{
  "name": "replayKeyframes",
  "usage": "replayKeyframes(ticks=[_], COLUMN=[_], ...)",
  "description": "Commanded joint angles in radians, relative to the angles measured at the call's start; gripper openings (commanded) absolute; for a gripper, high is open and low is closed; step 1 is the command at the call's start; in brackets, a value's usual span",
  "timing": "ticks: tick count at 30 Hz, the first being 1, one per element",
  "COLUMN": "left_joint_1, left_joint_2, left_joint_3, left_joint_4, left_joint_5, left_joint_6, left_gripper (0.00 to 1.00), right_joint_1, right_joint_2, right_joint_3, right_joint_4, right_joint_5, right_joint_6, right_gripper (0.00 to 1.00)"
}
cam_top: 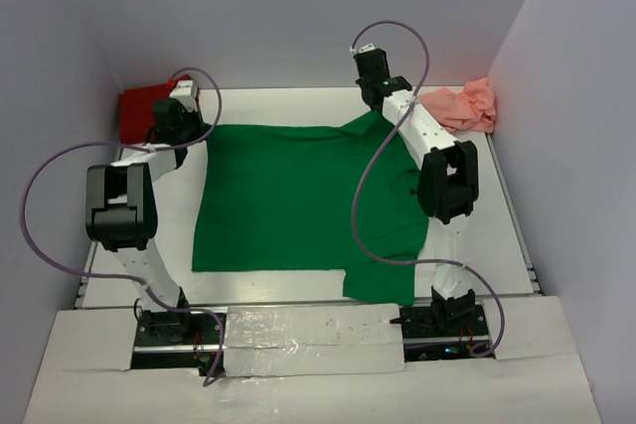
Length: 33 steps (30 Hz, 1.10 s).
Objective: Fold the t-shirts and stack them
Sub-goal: Grap the side of the flattened tshirt furthest away from the robot with both arms, then fold the flattened tshirt in 1/3 of the way
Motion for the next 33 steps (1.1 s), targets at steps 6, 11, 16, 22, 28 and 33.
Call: replayKeyframes(ticks=[6,11,16,22,28,33], left_joint_1=[-0.004,-0.004,-0.005,-0.005,-0.005,-0.005], left_joint_2=[-0.161,-0.221,-0.269,-0.329,-0.392,-0.441], left_joint_3=[-0.062,-0.111,-0.179,-0.238,-0.297,-0.324], left_joint_4=[0.012,-0.026,-0.037,-0.046,-0.063,-0.080], left_joint_5=[0.026,0.049,0.066,0.083,0.089,0.092], left_joint_6=[0.019,0.020,0.025,0.031,0.042,0.054], left_gripper=[0.00,0.00,0.00,0.00,0.00,0.00], right_joint_1=[-0.009,-0.009,-0.004,0.002,0.005,0.006], right_joint_2=[-0.161,-0.212,-0.275,-0.331,-0.391,-0.440], right_joint_3=[-0.054,-0.096,-0.168,-0.238,-0.300,-0.349], right_joint_4=[-0.095,-0.164,-0.195,-0.217,-0.235,-0.243], right_joint_5=[-0.023,-0.074,-0.112,-0.118,-0.118,-0.129], right_joint_6=[0.033,0.073,0.094,0.099,0.099,0.108], right_gripper=[0.00,0.00,0.00,0.00,0.00,0.00])
